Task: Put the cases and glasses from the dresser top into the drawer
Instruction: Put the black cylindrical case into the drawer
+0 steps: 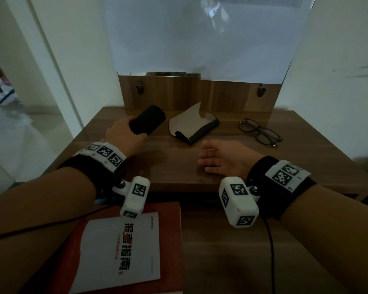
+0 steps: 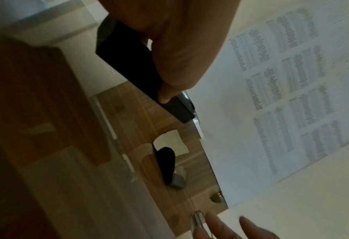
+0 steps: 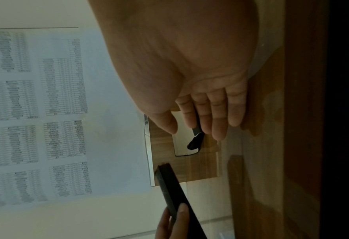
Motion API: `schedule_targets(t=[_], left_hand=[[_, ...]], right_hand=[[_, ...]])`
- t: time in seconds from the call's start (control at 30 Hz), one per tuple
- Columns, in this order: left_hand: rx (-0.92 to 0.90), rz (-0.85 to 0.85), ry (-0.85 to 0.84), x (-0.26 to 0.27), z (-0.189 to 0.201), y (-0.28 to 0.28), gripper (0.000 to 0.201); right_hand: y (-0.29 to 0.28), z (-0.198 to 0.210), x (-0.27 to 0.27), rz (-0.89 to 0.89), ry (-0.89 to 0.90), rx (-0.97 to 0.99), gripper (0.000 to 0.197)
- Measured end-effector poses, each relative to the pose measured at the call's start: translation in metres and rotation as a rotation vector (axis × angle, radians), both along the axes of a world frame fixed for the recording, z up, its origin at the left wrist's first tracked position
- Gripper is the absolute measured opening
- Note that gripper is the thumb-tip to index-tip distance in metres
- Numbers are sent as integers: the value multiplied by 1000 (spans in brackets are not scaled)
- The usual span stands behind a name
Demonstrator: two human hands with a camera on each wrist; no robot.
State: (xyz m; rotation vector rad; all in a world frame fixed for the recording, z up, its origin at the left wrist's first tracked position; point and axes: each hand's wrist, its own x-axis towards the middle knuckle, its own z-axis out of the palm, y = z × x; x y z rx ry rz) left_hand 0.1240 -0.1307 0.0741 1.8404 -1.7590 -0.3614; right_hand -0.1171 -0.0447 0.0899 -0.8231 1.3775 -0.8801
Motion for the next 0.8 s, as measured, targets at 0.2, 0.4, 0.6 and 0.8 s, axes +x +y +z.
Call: schedule_targets(t=[0.2,0.4,0.6,0.8], left_hand=[[-178,-282,159,-26,15,25,67],[-140,-540,-2,-51,19,47,69],[-101,-625,-34,-63,20,60,69],[-97,-615,3,-68,20,72,75]], right_hand=[[5,7,-6,13,-12,-59,39],[11,11,-15,3,-26,-145,61],[19,14,-21,-89,-31,-193,41],[33,14,-32,-126,12,-218,35]])
